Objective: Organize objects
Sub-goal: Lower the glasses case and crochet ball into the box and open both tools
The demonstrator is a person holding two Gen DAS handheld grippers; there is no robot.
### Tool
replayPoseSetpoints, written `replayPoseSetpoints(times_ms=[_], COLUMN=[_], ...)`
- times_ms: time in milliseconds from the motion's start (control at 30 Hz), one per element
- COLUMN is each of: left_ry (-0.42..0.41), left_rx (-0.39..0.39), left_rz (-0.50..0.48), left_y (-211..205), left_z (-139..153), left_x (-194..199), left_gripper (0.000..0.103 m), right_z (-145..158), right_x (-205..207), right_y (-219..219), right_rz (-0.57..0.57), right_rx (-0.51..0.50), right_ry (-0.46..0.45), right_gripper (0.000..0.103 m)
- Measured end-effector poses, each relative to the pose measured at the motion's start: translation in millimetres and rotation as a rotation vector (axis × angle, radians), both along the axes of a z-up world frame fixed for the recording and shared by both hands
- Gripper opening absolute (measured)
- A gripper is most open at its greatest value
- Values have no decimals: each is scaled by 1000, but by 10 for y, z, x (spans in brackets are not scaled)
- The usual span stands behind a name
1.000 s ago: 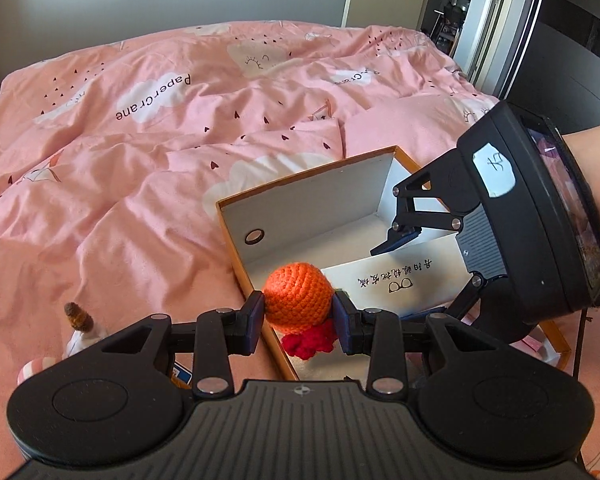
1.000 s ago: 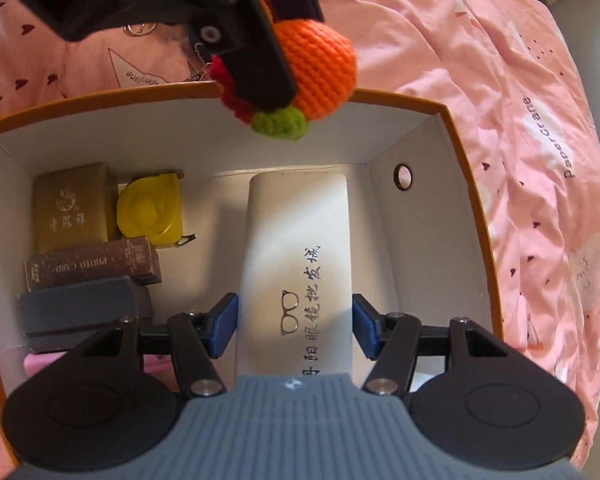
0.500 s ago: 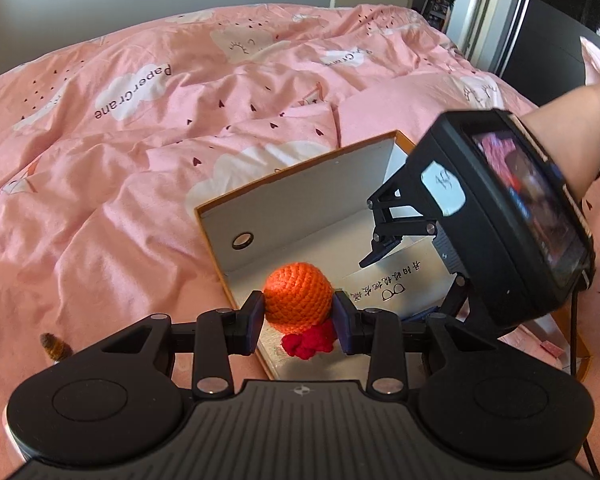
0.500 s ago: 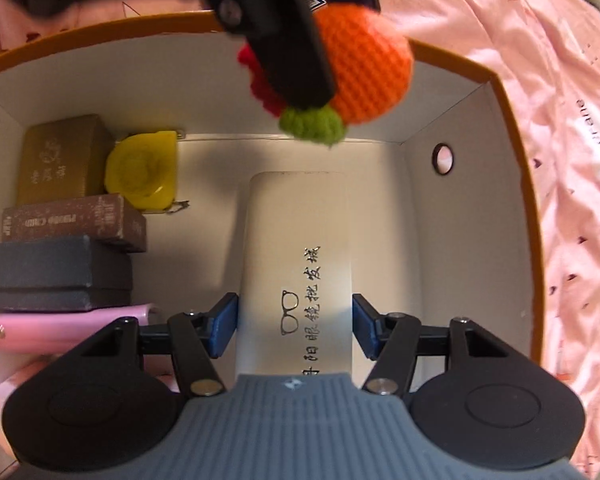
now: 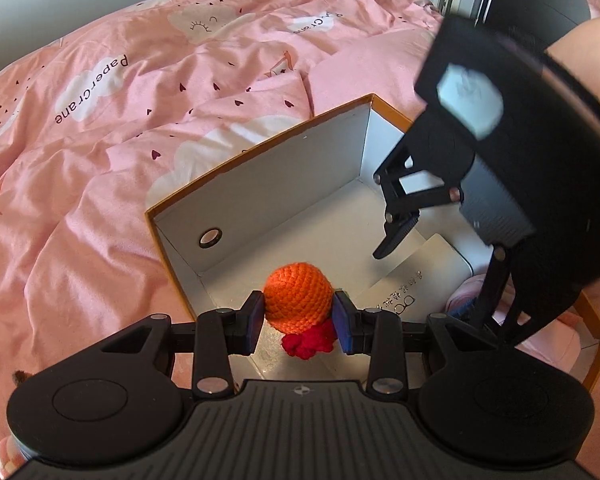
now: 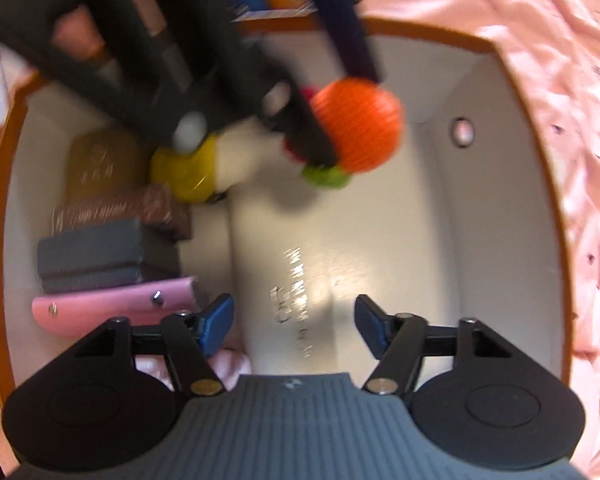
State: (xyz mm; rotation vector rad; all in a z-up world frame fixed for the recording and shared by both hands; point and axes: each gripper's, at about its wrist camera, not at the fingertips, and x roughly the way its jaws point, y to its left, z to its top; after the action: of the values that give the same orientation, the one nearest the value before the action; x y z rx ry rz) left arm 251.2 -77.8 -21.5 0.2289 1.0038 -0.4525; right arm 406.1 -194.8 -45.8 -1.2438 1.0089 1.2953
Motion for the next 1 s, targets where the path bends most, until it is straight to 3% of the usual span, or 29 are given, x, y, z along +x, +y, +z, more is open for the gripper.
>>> replayPoseSetpoints(times_ms=[67,133,267,367,500,833,1000], left_ry=[-2,-9,-23,-31,-16,74,130], left_rx=[24,59,140,206,279,439,423], left_rz=[-17,-39,-104,-164,-249,-496,-592], left_y=[-40,-85,-159,-205,-250,-381,-420], left_z=[-15,-32,-90,-138,-203,-394,-491], left_x=[13,11,-6,-27,-40,-98,-159], left_gripper=[41,41,42,42,42,42,42], right_z=[33,12,-109,-186,-206,-156,-97], right_x=[79,136,53,-41,-177,-375,-481], right_y=[30,69,99,95,59,56,58], right_rz=[-90,-173,-168,-139,-96,-122,-142], right_rx=[42,68,77,65,62,83,105], right_ry=[-32,-75,-171,-165,-134,-147,-158], right_gripper=[36,24,18,16,3,6,6])
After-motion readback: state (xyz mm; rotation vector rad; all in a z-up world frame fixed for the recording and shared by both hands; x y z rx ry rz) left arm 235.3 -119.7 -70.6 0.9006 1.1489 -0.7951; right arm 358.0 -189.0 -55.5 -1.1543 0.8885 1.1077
